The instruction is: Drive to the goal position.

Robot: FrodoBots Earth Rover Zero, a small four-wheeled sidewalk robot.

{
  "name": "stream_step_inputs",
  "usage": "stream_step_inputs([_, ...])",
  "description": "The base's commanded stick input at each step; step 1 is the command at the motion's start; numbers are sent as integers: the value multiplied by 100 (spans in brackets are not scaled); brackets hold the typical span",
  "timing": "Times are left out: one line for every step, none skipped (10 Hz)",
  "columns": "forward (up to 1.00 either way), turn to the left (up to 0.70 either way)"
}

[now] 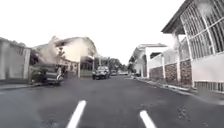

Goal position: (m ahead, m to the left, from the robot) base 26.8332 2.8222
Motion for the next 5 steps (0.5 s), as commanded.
stream_step_inputs([100,-40])
stream_step_inputs([100,-40])
stream_step_inputs([100,-40])
stream_step_inputs([100,-39])
stream_step_inputs([100,7])
